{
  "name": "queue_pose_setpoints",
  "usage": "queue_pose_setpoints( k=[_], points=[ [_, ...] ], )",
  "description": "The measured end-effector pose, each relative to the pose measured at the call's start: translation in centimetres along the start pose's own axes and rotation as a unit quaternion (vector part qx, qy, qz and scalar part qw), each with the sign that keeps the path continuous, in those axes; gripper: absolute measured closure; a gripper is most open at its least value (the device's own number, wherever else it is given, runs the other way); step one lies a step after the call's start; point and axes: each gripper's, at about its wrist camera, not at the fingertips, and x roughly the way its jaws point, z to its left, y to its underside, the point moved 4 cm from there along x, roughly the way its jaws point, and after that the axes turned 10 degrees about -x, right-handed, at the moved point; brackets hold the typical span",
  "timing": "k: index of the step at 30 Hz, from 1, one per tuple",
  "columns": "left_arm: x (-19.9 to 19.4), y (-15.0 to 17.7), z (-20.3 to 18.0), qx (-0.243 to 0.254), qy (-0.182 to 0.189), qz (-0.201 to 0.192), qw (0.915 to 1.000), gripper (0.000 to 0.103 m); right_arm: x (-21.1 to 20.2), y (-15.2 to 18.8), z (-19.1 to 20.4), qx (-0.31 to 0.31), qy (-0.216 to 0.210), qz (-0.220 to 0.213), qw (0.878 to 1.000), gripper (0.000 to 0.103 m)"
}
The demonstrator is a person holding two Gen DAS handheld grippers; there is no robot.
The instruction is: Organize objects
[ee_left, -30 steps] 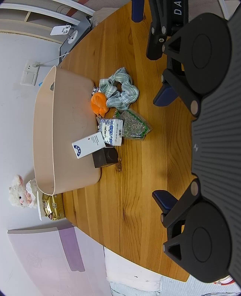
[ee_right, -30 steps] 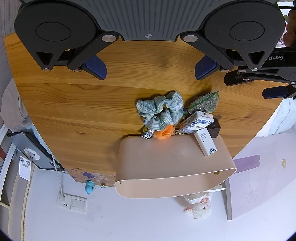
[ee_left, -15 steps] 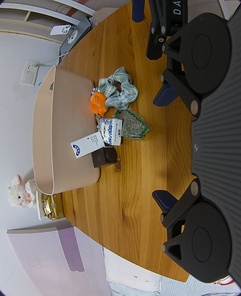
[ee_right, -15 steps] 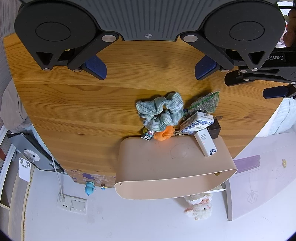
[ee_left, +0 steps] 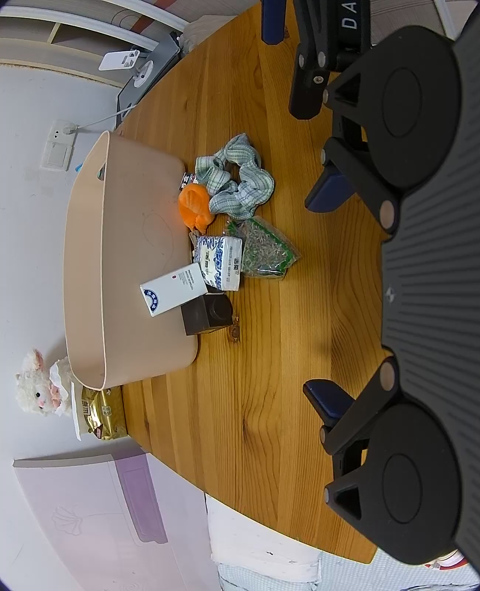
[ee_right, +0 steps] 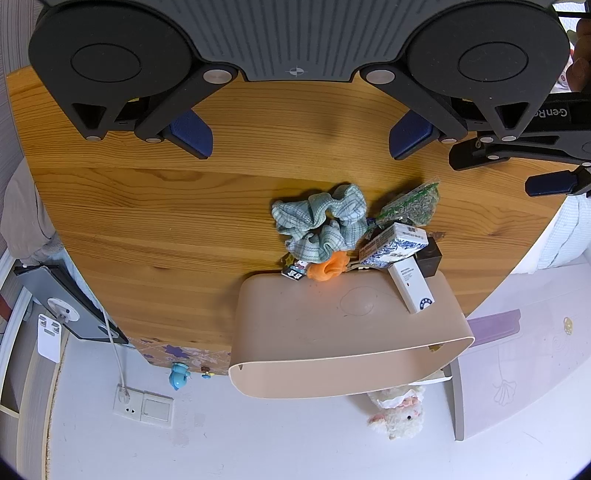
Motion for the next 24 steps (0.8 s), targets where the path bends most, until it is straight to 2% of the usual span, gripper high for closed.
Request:
queue_pose_setpoints(
  k=[17,24],
  points=[
    [-0.3,-0.6,0.5,-0.004,-0.007,-0.011,0.9999,0.006,0.0,-1.0,-0.6,0.006,0.001,-0.008,1.0,0.0],
    [-0.2,-1.4,0.7,-0.002,0.002,-0.02,0.9998,0.006,0.3,-1.8,-0.9,0.006,-0.002,-0.013,1.0,0.0]
  ],
)
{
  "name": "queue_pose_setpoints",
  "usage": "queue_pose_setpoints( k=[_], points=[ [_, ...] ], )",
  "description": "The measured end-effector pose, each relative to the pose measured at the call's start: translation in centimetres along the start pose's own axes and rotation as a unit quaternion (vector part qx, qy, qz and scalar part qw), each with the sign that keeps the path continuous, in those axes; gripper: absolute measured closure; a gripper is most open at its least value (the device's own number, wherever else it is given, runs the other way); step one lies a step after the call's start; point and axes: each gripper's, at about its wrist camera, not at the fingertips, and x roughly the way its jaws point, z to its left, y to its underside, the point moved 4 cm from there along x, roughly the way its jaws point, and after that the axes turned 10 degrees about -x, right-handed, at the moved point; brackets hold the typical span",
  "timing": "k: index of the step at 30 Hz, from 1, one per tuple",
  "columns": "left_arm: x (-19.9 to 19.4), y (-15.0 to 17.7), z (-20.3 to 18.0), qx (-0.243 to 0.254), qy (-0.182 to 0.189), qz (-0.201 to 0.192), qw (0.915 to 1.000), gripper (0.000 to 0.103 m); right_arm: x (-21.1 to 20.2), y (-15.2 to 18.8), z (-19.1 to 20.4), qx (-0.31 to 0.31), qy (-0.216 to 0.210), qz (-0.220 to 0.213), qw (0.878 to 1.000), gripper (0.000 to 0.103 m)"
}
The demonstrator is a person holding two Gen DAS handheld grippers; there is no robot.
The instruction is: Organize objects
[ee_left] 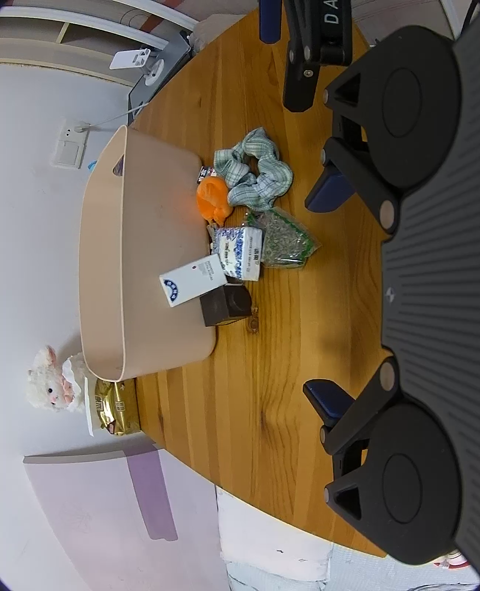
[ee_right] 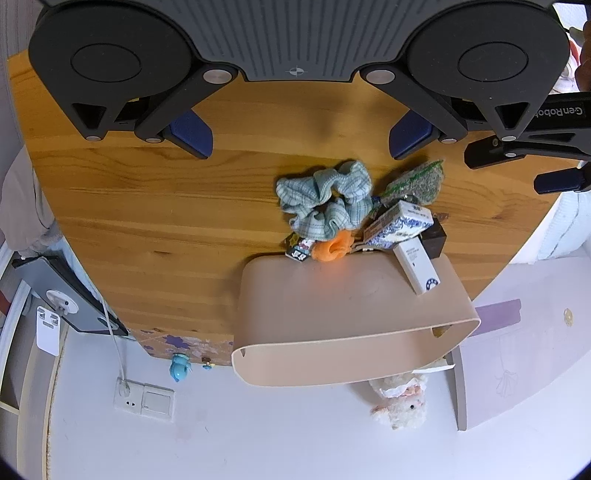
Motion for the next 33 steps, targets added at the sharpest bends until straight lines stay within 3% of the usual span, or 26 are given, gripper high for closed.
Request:
queue_pose_setpoints(
  k=[11,33],
  points=[
    [0.8,-2.0,0.6,0.002,-0.004,-0.009,0.9999,0.006,0.1,-2.5,-0.2,-0.024,0.019,-0.023,0.999,0.0],
    [5.1,-6.5,1.0,-0.011,-0.015,-0.01,0.9998,0.006,4.6,-7.0,-1.1,-0.041,0.011,-0.027,0.999,0.0]
  ],
)
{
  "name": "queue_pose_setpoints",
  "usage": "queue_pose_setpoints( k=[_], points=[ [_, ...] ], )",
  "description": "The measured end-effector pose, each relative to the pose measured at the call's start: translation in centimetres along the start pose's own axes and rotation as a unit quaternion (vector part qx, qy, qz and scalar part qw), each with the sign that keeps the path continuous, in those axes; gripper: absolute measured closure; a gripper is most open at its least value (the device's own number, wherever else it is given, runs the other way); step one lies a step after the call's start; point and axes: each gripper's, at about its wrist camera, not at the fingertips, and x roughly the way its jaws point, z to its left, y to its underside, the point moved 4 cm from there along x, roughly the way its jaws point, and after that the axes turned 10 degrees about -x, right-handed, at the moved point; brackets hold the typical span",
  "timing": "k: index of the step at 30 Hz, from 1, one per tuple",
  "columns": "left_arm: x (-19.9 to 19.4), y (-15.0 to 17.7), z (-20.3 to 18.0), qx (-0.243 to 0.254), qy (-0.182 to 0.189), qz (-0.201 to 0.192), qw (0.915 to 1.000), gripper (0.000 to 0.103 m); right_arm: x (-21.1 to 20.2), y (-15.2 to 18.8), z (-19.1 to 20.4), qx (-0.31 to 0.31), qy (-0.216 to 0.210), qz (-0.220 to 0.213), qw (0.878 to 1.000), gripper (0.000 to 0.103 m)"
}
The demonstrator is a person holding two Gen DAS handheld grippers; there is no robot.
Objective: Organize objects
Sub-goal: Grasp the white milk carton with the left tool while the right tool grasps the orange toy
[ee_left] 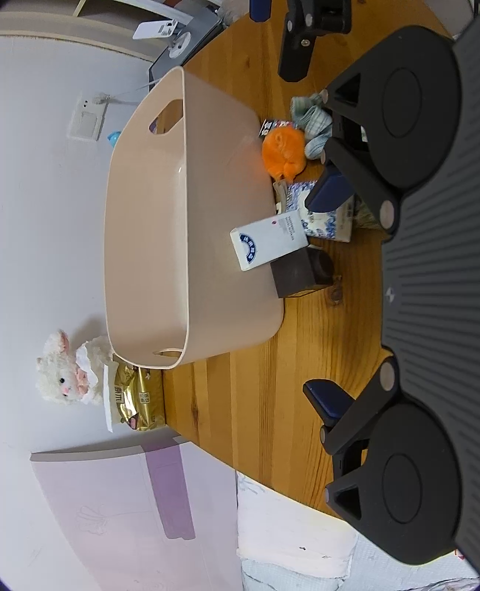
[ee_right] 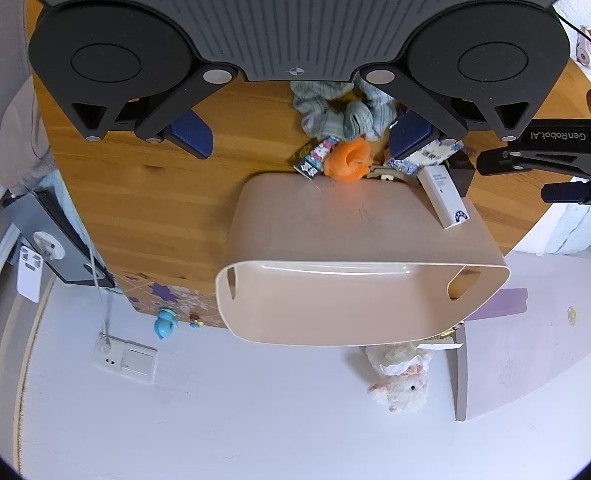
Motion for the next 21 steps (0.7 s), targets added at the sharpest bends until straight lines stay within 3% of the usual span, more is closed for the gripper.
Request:
queue_pose_setpoints(
  k=[6,21],
  points=[
    [1.3,-1.1,-0.3,0.0,0.001,0.001,1.0,0.006,2.6,-0.9,0.4,-0.023,-0.013,0.014,1.0,0.001],
    [4.4,-2.1,-1.8,-0.014,0.024,0.006,0.9996,0.006,7.1,-0.7,1.7,-0.09,-0.067,0.066,0.992,0.035]
  ],
)
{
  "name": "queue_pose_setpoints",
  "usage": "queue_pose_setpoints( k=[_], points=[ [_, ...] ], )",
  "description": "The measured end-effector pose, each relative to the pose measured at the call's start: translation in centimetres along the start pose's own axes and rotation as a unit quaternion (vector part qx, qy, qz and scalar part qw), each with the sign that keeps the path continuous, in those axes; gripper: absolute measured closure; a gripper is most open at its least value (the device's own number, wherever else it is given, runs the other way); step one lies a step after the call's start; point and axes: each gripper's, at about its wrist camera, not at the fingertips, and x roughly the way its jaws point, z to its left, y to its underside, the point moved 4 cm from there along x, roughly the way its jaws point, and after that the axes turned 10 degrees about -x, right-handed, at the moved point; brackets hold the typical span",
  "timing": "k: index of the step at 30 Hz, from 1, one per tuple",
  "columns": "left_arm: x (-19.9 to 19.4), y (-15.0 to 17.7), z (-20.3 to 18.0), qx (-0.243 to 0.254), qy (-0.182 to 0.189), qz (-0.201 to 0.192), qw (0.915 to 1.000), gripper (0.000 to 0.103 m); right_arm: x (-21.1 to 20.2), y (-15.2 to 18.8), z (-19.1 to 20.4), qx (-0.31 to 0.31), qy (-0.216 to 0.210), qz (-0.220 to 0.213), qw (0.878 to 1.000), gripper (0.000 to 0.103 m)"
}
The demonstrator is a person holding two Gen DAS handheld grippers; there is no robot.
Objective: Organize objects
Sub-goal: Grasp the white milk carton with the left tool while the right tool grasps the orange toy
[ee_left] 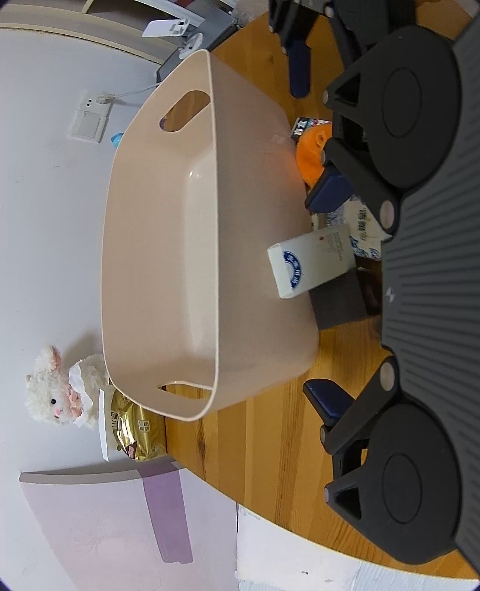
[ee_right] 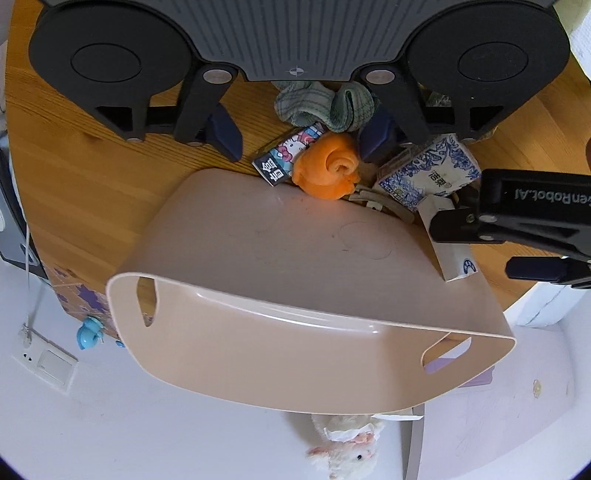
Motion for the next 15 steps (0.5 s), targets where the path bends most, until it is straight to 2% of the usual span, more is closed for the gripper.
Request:
queue_pose_setpoints(
  k=[5,7,12,14,15],
  points=[
    [1.3,-0.2,0.2,-0.025,0.029,0.022,0.999,0.015,0.8,-0.4,0.1,0.003,-0.008,0.003,1.0,0.045],
    [1.5,-0.3,0.3,-0.028,0.031,0.023,0.9989,0.019,1.1,-0.6,0.1,0.003,-0.01,0.005,1.0,0.055],
    [1.8,-0.5,0.4,-0.038,0.035,0.027,0.9983,0.03,0.9,-0.8,0.0,0.01,-0.017,0.001,1.0,0.071],
    [2.0,-0.5,0.3,-0.038,0.036,0.03,0.9982,0.037,0.6,-0.8,0.0,0.012,-0.019,-0.003,1.0,0.075],
    [2.0,-0.5,0.3,-0.038,0.039,0.032,0.998,0.043,0.4,-0.9,0.0,0.013,-0.02,-0.006,1.0,0.077]
  ],
)
